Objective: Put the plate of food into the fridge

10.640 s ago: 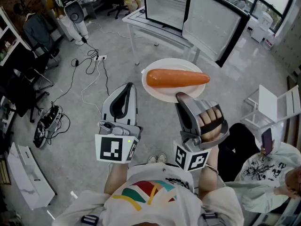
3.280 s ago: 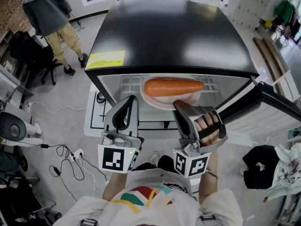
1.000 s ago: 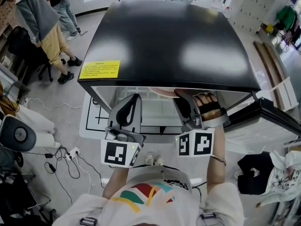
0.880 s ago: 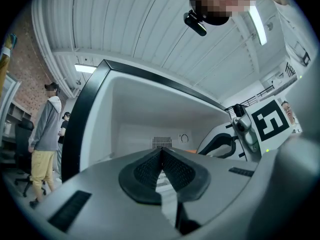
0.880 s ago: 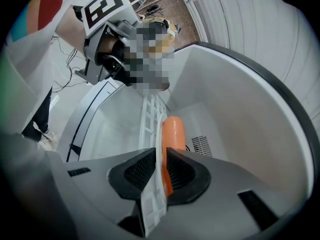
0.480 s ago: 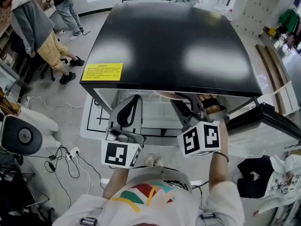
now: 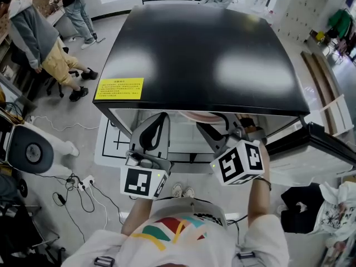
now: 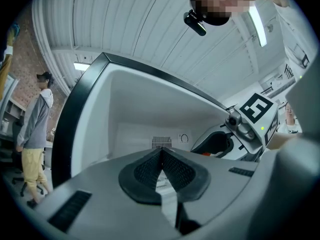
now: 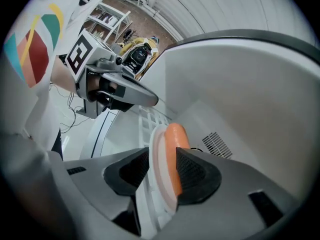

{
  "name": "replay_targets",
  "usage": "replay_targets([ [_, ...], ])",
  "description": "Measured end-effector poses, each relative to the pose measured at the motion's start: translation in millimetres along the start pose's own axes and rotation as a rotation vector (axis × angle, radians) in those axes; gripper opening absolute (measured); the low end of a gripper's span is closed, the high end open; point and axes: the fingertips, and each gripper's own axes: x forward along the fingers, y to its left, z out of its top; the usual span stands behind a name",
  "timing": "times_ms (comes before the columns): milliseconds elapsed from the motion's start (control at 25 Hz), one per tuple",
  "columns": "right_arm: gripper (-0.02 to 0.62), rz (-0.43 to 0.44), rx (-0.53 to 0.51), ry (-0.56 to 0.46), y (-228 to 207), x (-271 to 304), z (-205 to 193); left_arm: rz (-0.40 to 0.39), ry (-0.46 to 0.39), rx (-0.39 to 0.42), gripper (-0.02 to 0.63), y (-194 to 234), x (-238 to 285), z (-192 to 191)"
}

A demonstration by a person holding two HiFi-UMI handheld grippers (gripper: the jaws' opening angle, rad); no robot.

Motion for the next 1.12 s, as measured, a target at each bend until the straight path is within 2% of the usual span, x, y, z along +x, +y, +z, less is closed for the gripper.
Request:
replay_targets([
  [120, 0.163, 0.036, 0.020, -0.035, 3.1, -1.3, 4.2, -0.004, -0.001, -0.003, 0.006, -0.3, 0.6, -0.7],
  [360, 0.164, 0.040, 0.066, -0.077, 1.8, -7.8, 12.2, -0.007, -0.007, -0.006, 0.006, -0.9, 0.4, 0.9],
  [560, 0.164, 0.009, 0.133, -0.211, -9.7, -27.9, 33.7, -0.004, -0.011, -0.006, 0.006, -0.5, -1.6, 2.3],
  [760, 0.164, -0.109, 0.187, -0.300, -22.9, -52.5, 38.6, -0.008, -0.019, 0.002, 0.006, -4.5, -3.3, 6.0],
  [960, 0.159, -0.294, 0.413, -0.435, -42.8, -85.1, 39.3, -0.010, -0.024, 0.011, 0.006, -8.1, -4.7, 10.9],
  [1040, 0.111, -0.373, 0.464, -0.460, -47.7, -96.8, 38.0, -0.011, -0.028, 0.017, 0.006, -11.0, -5.8, 15.1],
  [1120, 0.025, -0.442, 0.513, -0.479, -48.8, -108.1, 36.4, -0.013, -0.039, 0.033, 0.006, -15.4, -7.5, 21.9],
])
